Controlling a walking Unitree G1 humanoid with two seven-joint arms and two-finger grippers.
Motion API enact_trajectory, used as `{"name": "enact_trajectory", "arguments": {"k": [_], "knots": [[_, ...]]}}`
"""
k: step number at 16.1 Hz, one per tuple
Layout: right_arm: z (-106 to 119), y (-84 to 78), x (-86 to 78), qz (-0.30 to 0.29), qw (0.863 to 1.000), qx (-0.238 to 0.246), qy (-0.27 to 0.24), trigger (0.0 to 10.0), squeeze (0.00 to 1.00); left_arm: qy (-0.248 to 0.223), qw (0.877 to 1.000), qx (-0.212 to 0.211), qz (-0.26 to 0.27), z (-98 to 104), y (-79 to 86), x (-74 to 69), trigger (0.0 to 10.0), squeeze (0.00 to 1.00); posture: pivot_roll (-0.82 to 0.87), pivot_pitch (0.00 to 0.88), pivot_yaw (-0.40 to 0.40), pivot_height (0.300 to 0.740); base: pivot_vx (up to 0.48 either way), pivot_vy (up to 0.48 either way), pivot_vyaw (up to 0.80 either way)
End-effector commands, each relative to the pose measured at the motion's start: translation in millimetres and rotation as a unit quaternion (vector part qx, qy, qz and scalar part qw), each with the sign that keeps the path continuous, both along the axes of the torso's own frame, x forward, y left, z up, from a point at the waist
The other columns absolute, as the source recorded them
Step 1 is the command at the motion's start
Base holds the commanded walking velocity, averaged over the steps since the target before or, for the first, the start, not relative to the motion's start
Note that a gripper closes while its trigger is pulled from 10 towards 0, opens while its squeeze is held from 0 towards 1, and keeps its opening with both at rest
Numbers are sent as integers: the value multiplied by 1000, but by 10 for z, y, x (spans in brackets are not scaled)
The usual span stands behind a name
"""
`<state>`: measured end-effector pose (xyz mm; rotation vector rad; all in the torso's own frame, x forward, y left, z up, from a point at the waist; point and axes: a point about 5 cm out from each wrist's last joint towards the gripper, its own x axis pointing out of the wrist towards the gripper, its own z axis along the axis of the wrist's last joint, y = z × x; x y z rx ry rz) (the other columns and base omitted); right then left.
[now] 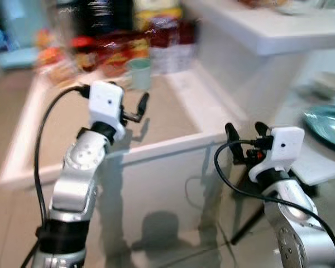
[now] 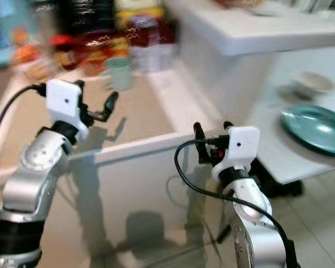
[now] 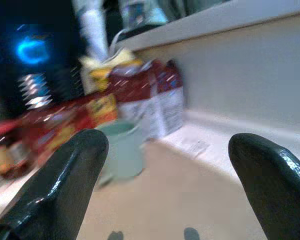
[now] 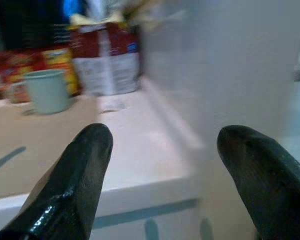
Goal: Setting the table
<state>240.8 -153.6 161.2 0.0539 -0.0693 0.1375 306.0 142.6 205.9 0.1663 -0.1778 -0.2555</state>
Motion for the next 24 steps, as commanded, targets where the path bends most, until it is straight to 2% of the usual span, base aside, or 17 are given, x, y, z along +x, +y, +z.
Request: {"name": "enact_trajectory", "arguments": {"k": [1, 2, 4, 9, 12, 14, 15, 16, 17, 20, 21, 22, 24], "knots": [[3, -58, 3, -11, 1000, -1, -2, 10000, 0, -9, 1000, 3, -10, 39, -79, 22, 10000, 0, 40, 0, -4, 740, 364, 0, -800], [17, -42, -4, 3, 1000, -4, -6, 10000, 0, -9, 1000, 18, 4, 47, -61, 59, 10000, 0, 36, 0, 4, 740, 364, 0, 0], [26, -13, -17, 21, 1000, -2, -7, 10000, 0, -9, 1000, 16, 10, 60, -42, 77, 10000, 0, 35, 0, 9, 740, 368, 0, 0], [12, 138, -126, 113, 994, 8, 0, 10000, 0, -8, 999, 25, 45, 74, 154, 84, 10000, 0, 37, 0, 14, 740, 362, 0, 0], [35, 239, -251, 176, 984, 16, -7, 10000, 0, -5, 999, 18, 48, 56, 309, 88, 10000, 0, 37, 0, 7, 740, 95, 0, 0], [48, 313, -321, 218, 976, 15, -9, 10000, 0, 1, 997, 1, 74, 29, 496, 175, 10000, 0, 25, 0, 17, 740, 0, 0, 0], [49, 323, -350, 227, 974, 13, -8, 10000, 0, 2, 997, -18, 72, 49, 579, 192, 10000, 851, 25, 0, 17, 740, 0, 0, 0], [48, 318, -362, 228, 974, 14, -8, 10000, 0, 0, 998, -35, 59, 81, 615, 197, 10000, 1000, 25, 0, 17, 740, 0, 0, 0], [43, 306, -369, 228, 974, 15, -7, 10000, 0, -1, 998, -53, 40, 103, 628, 204, 10000, 1000, 25, 0, 17, 740, 0, 0, 0], [77, 321, -355, 256, 967, 19, -9, 10000, 0, 0, 998, -42, 35, 47, 747, 368, 10000, 1000, 36, 0, -7, 740, 0, 0, 0], [92, 340, -356, 277, 961, 19, -10, 10000, 0, 4, 998, -56, 34, 35, 839, 454, 10000, 604, 39, 0, -19, 740, 0, 0, 0], [97, 348, -356, 295, 955, 15, -7, 10000, 0, 12, 998, -64, 26, 25, 907, 529, 10000, 0, 39, 0, -19, 740, 0, 0, 0], [97, 310, -330, 310, 951, 0, -2, 10000, 0, 22, 999, -44, 19, 19, 966, 677, 10000, 0, 25, 0, -25, 740, 0, 0, 0]]}}
